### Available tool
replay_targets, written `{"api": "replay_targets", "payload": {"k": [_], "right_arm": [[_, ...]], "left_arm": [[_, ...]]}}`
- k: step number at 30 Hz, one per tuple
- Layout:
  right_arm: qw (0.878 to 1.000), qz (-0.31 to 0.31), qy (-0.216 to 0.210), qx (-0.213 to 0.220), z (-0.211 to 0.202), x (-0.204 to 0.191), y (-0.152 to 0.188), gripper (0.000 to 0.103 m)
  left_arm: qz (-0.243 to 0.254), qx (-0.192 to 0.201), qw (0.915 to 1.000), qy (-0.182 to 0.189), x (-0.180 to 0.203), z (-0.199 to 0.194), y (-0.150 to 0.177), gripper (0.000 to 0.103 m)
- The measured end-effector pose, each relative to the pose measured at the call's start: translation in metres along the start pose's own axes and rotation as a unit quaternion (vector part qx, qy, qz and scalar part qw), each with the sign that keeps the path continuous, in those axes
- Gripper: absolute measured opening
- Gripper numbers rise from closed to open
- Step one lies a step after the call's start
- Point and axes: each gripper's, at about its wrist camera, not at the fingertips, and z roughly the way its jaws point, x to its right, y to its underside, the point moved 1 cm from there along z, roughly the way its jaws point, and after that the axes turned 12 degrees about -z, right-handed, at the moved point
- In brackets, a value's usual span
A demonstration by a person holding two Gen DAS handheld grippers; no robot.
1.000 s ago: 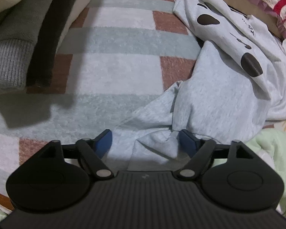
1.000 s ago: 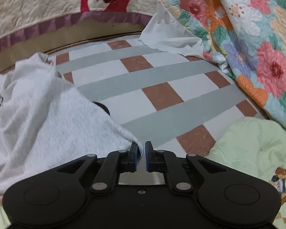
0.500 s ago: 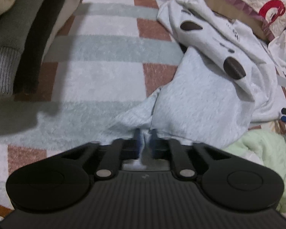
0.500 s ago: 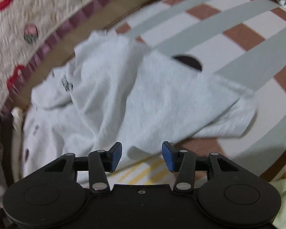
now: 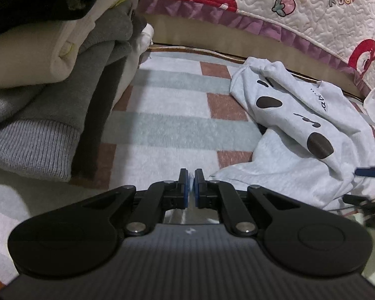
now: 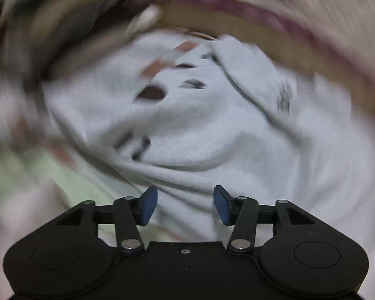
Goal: Fold clothes
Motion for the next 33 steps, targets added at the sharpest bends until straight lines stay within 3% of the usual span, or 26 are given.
{"api": "replay_targets", "payload": {"k": [1, 3, 5, 6, 7, 11, 13, 16, 18, 19, 21, 23, 27, 29, 33], "right_arm": [[0.998, -0.051, 0.029, -0.010, 0.005, -0.013, -0.003, 0.056], [0.993, -0.109, 0.037, -0.006, 0.012, -0.029, -0.005, 0.055], [0.992, -0.119, 0.034, 0.012, 0.013, -0.031, -0.005, 0.052], [0.994, -0.105, 0.018, 0.015, 0.013, -0.025, -0.005, 0.021], [0.996, -0.083, 0.003, 0.019, 0.011, -0.017, -0.005, 0.002], [0.996, 0.043, -0.039, 0.069, -0.012, 0.024, -0.010, 0.001], [0.984, 0.123, -0.084, 0.102, -0.029, 0.048, -0.011, 0.003], [0.943, 0.224, -0.190, 0.155, -0.053, 0.074, 0.000, 0.003], [0.945, 0.220, -0.196, 0.139, -0.051, 0.073, 0.001, 0.003], [0.946, 0.220, -0.196, 0.132, -0.049, 0.072, 0.003, 0.003], [0.946, 0.242, -0.175, 0.125, -0.041, 0.075, 0.009, 0.003], [0.950, 0.259, -0.130, 0.119, -0.033, 0.078, 0.009, 0.003], [0.957, 0.267, -0.034, 0.105, -0.021, 0.081, -0.002, 0.003], [0.958, 0.269, -0.018, 0.099, -0.019, 0.085, -0.005, 0.003], [0.958, 0.272, -0.005, 0.090, -0.019, 0.090, -0.003, 0.003]], "left_arm": [[0.000, 0.008, 0.9999, 0.007, 0.000, -0.002, -0.001, 0.004], [-0.001, 0.024, 0.9995, 0.021, -0.001, -0.006, -0.002, 0.004], [-0.015, 0.035, 0.9985, 0.039, -0.004, -0.011, -0.006, 0.004], [-0.022, 0.037, 0.9980, 0.046, -0.005, -0.012, -0.008, 0.004], [-0.029, 0.038, 0.9976, 0.050, -0.006, -0.012, -0.009, 0.004], [-0.042, 0.046, 0.9969, 0.049, -0.011, -0.014, -0.010, 0.004], [-0.052, 0.047, 0.9962, 0.053, -0.014, -0.014, -0.012, 0.004], [-0.080, 0.051, 0.9936, 0.062, -0.023, -0.015, -0.015, 0.004], [-0.081, 0.058, 0.9939, 0.048, -0.025, -0.017, -0.017, 0.001], [-0.063, 0.063, 0.9959, 0.018, -0.023, -0.016, -0.016, 0.000], [-0.020, 0.081, 0.9960, -0.032, -0.018, -0.016, -0.014, 0.000], [-0.029, 0.074, 0.9967, -0.015, -0.021, -0.015, -0.015, 0.000], [-0.050, 0.021, 0.9973, 0.050, -0.020, -0.005, -0.013, 0.004], [-0.068, -0.021, 0.9938, 0.086, -0.019, 0.004, -0.009, 0.010], [-0.134, -0.107, 0.9710, 0.166, -0.020, 0.023, 0.005, 0.038]]}}
